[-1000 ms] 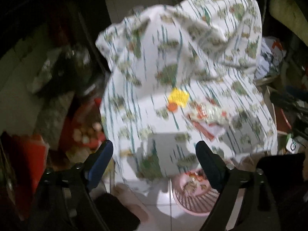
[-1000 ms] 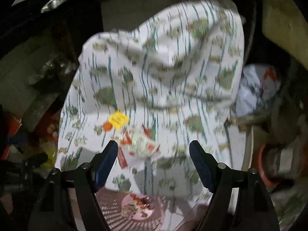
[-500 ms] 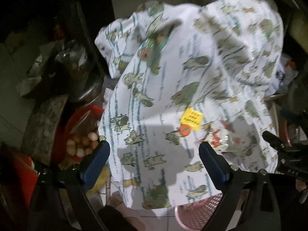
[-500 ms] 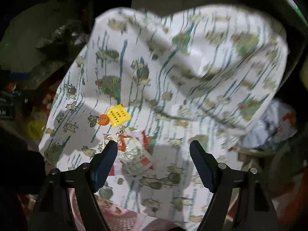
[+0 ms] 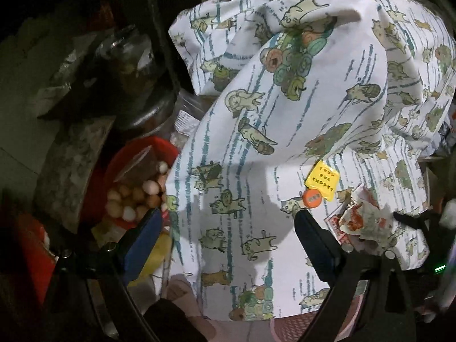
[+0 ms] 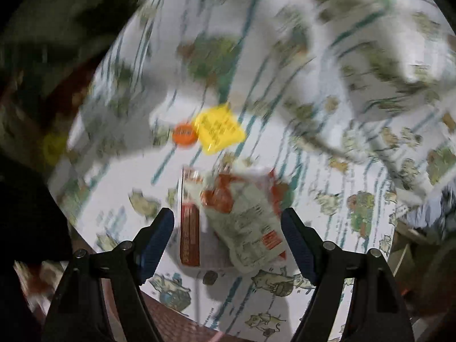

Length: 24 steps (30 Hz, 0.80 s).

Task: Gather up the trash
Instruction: 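Grasp the white-and-red wrapper with the right tool and lift it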

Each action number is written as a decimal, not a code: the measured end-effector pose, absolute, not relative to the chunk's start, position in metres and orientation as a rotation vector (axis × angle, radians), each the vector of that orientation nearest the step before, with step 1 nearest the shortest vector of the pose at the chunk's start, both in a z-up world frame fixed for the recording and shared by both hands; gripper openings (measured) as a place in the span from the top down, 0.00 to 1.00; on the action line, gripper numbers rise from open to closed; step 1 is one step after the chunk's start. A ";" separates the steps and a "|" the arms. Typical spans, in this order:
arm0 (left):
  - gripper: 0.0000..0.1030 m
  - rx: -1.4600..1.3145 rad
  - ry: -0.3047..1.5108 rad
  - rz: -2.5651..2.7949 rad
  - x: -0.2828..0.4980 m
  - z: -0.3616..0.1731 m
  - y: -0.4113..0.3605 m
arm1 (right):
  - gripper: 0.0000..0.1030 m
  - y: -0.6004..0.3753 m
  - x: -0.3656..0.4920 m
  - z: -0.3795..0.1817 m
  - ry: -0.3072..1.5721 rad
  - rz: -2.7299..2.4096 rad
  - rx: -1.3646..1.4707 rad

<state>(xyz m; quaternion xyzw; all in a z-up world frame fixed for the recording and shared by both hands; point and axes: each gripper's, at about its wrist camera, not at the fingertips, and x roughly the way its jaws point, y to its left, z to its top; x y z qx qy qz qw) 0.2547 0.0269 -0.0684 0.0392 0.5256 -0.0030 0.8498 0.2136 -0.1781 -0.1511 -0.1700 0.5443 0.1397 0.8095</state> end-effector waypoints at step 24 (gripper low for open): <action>0.10 0.064 1.120 -0.026 0.257 -0.072 0.017 | 0.82 -0.220 0.215 -0.153 1.175 0.365 0.002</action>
